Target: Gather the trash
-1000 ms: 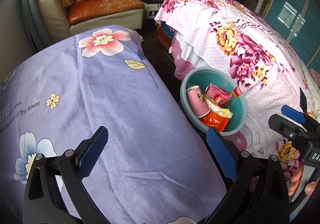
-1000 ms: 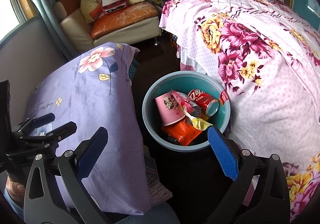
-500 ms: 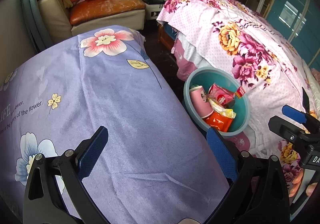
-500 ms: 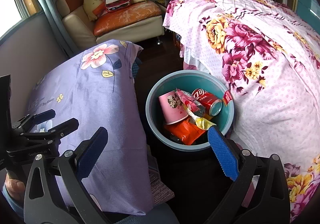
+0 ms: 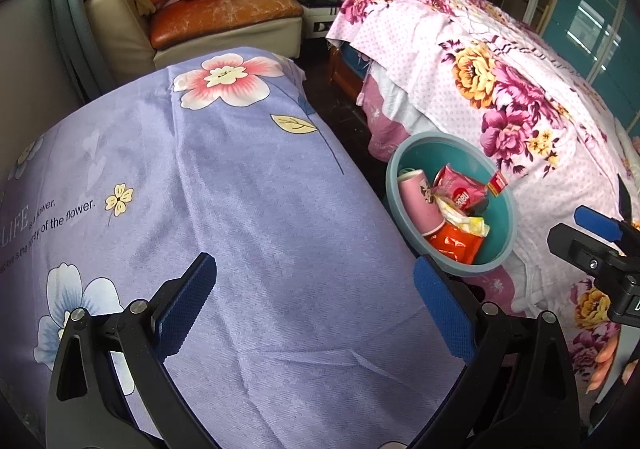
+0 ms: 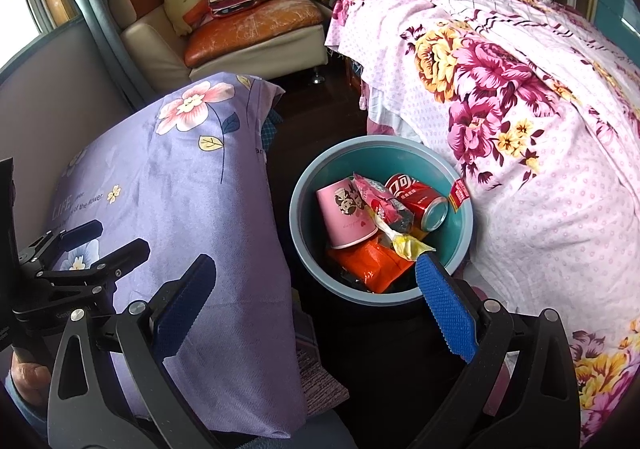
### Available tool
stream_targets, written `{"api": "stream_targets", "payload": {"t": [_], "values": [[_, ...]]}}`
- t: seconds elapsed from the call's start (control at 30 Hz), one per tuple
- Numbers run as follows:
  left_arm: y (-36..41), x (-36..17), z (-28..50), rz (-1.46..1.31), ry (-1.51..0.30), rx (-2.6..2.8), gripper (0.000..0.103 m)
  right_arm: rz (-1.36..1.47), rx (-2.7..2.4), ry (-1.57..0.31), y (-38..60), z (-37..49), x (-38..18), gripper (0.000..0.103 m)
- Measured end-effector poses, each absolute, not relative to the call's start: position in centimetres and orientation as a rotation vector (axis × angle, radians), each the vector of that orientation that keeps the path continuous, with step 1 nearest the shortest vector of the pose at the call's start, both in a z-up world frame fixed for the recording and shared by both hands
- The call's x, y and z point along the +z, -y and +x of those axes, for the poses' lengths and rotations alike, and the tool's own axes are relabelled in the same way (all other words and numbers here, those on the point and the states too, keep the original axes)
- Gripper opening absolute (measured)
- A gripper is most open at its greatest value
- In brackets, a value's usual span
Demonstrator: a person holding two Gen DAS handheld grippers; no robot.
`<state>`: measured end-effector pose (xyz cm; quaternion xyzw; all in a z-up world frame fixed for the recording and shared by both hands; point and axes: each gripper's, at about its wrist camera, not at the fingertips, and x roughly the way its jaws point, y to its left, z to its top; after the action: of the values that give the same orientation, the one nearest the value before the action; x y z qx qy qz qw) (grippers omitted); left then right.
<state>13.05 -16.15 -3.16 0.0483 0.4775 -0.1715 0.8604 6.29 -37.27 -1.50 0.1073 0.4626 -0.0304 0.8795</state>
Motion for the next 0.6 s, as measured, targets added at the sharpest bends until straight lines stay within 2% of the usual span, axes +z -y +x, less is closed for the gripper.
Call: {"api": "stream_targets", "payload": {"t": [0.6], "values": [[14.8,-3.4,14.1,0.101,-1.006,-0.325,0.099,0.237,-0.070,-0.989,37.8,8.0,-2.1,0.096]]}}
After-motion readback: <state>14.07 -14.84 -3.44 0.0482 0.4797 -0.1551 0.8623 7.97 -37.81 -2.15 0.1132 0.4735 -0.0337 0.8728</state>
